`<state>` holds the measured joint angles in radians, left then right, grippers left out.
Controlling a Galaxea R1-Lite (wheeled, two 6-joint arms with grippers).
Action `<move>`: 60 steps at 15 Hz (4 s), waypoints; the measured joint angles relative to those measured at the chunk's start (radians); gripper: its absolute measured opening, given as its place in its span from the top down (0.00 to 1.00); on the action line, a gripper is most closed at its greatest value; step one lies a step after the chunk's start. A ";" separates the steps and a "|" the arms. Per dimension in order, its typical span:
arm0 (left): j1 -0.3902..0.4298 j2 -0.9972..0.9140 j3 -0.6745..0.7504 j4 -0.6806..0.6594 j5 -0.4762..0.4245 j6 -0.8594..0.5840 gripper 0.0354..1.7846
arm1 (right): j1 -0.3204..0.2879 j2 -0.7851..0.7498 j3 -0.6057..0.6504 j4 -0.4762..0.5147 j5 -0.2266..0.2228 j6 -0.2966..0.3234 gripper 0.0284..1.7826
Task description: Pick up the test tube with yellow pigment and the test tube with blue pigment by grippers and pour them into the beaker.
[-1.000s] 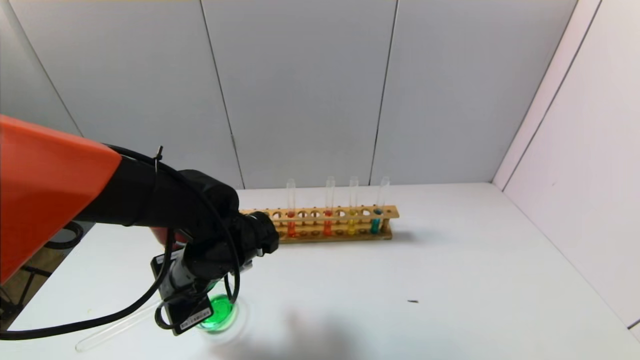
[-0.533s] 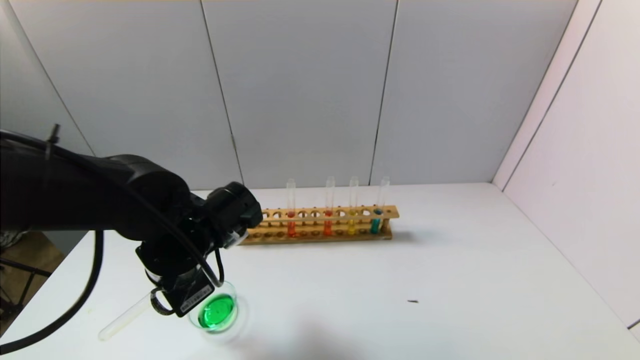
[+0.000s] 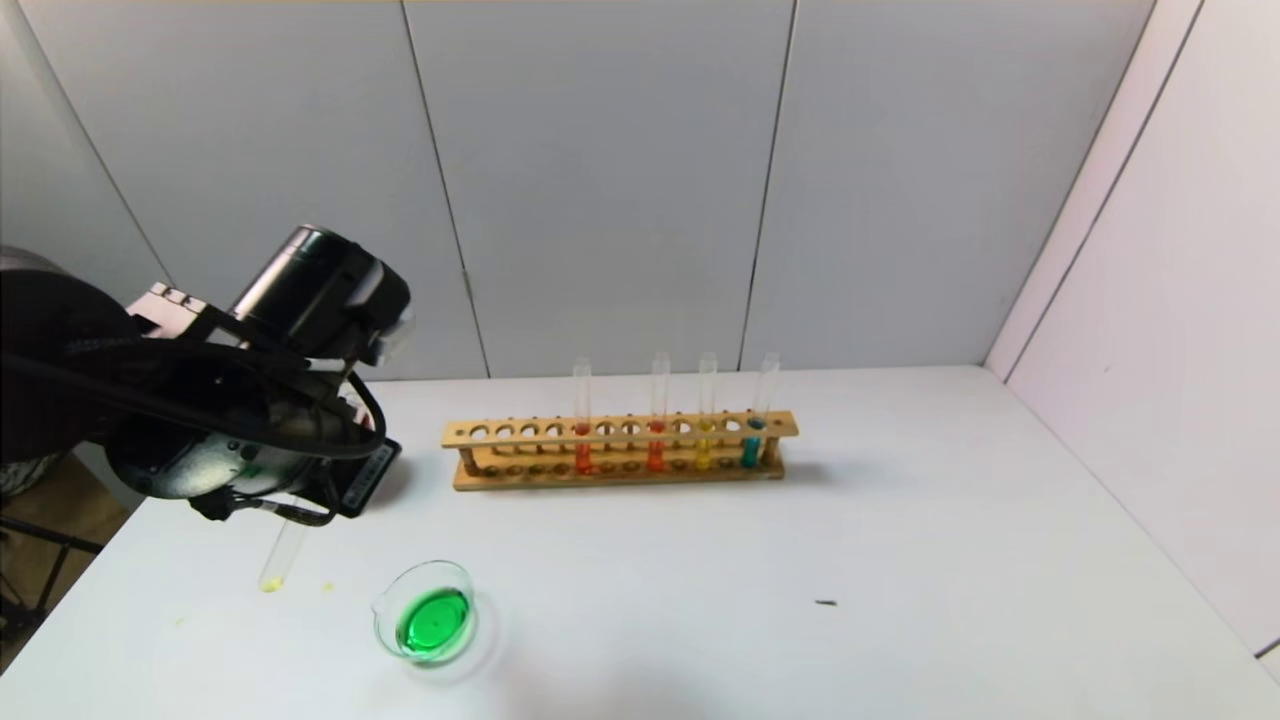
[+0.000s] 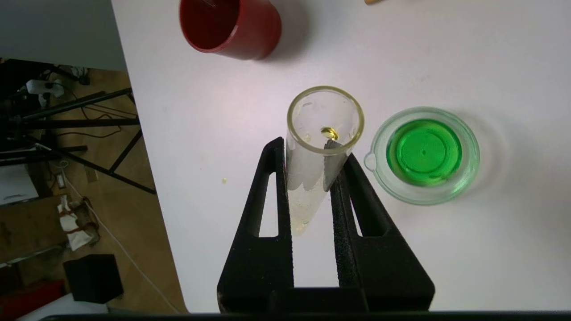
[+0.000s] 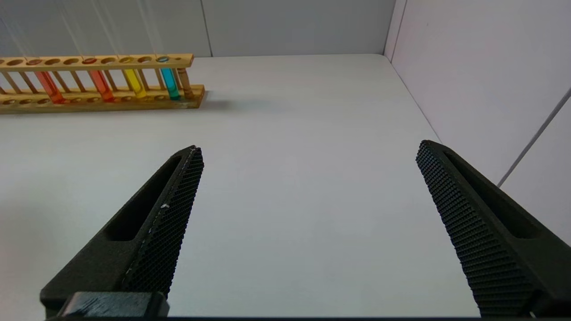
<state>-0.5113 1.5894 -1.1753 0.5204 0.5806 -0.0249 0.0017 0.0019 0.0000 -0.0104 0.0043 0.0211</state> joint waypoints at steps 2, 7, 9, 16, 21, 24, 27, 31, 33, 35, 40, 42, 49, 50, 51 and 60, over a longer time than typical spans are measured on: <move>0.045 -0.024 0.000 -0.085 -0.002 -0.003 0.84 | 0.000 0.000 0.000 0.000 0.000 0.000 0.02; 0.178 -0.036 0.014 -0.353 -0.026 -0.030 0.84 | 0.000 0.000 0.000 0.000 0.000 0.000 0.02; 0.236 -0.019 0.017 -0.414 -0.066 -0.032 0.84 | 0.000 0.000 0.000 0.000 0.000 0.000 0.02; 0.407 0.145 -0.018 -0.583 -0.141 -0.041 0.84 | 0.000 0.000 0.000 0.000 0.000 0.000 0.02; 0.427 0.240 -0.029 -0.642 -0.151 -0.046 0.84 | 0.000 0.000 0.000 0.000 0.000 0.000 0.02; 0.423 0.277 -0.032 -0.671 -0.154 -0.049 0.84 | 0.000 0.000 0.000 0.000 0.000 0.000 0.02; 0.416 0.305 -0.024 -0.681 -0.154 -0.051 0.84 | 0.000 0.000 0.000 0.000 0.000 0.000 0.02; 0.412 0.329 -0.005 -0.708 -0.155 -0.052 0.84 | 0.000 0.000 0.000 0.000 0.000 0.000 0.02; 0.410 0.339 0.028 -0.753 -0.156 -0.053 0.84 | -0.001 0.000 0.000 0.000 0.000 0.000 0.02; 0.408 0.352 0.065 -0.807 -0.157 -0.051 0.84 | 0.000 0.000 0.000 0.000 0.000 0.000 0.02; 0.408 0.377 0.122 -0.866 -0.179 -0.050 0.80 | -0.001 0.000 0.000 0.000 0.000 0.000 0.02; 0.409 0.375 0.138 -0.888 -0.183 -0.049 0.71 | 0.000 0.000 0.000 0.000 0.000 0.000 0.02; 0.402 0.270 0.208 -0.905 -0.182 -0.039 0.11 | 0.000 0.000 0.000 0.000 0.000 0.000 0.02; 0.401 0.233 0.212 -0.901 -0.183 -0.031 0.07 | 0.000 0.000 0.000 0.000 0.000 0.000 0.02; 0.400 0.191 0.217 -0.895 -0.183 -0.019 0.04 | 0.000 0.000 0.000 0.000 0.000 0.000 0.02; 0.327 -0.334 0.308 -0.630 -0.187 0.034 0.02 | 0.000 0.000 0.000 0.000 0.000 0.000 0.02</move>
<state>-0.1843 1.2555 -0.8672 -0.1091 0.3934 0.0091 0.0013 0.0017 0.0000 -0.0104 0.0043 0.0211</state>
